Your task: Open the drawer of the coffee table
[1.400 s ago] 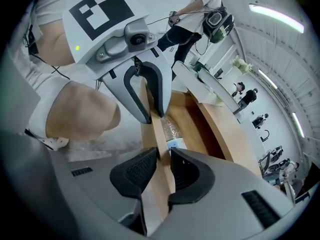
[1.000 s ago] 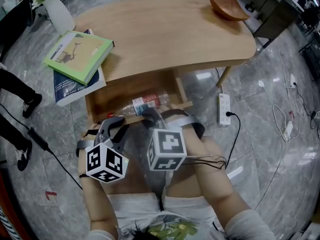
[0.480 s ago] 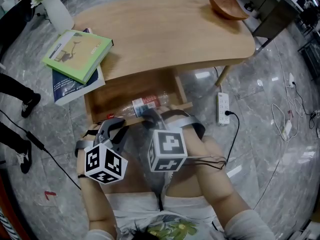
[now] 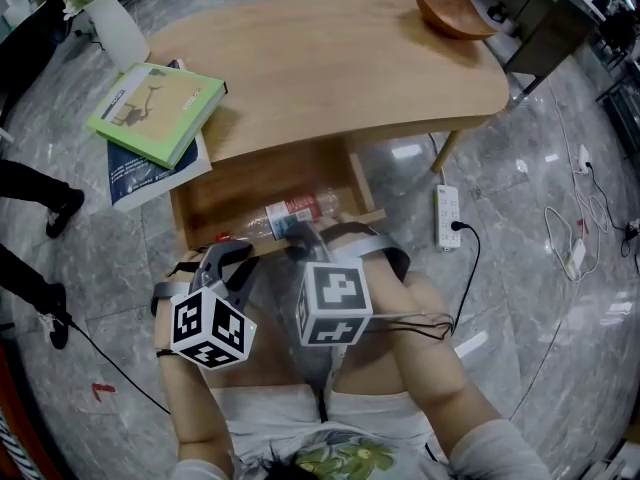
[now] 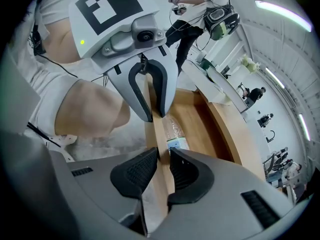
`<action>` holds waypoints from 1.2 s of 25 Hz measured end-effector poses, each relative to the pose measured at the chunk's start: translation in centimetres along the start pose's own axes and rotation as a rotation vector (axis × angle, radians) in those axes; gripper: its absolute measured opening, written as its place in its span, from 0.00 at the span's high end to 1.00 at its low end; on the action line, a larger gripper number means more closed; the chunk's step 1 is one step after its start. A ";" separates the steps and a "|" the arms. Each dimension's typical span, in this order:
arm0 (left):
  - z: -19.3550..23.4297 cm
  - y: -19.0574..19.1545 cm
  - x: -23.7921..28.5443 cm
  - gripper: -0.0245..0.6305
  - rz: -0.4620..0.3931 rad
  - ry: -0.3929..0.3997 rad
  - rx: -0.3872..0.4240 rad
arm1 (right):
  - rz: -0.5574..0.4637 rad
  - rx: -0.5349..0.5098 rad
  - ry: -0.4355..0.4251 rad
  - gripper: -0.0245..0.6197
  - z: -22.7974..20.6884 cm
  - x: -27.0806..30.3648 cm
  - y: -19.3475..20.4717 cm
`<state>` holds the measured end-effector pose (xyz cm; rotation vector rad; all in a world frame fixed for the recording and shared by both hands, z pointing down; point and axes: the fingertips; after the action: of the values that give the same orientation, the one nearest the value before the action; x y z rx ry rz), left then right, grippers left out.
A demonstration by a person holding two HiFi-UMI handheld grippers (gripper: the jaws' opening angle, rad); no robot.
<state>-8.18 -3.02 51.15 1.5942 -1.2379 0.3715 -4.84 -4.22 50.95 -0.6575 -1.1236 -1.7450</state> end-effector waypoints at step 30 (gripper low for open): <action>-2.8 0.3 -0.4 0.85 0.017 0.095 0.050 | 0.074 -0.042 -0.053 0.84 2.7 -0.4 0.2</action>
<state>-7.72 -0.46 52.18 1.5911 -1.1781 0.4866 -4.62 -1.70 51.91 -0.7654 -1.0877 -1.7008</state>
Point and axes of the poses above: the fingertips, and each gripper's own axes: x forward along the fingers, z to its left, y out of its underside, and after that the axes turned 2 degrees about x, right-handed
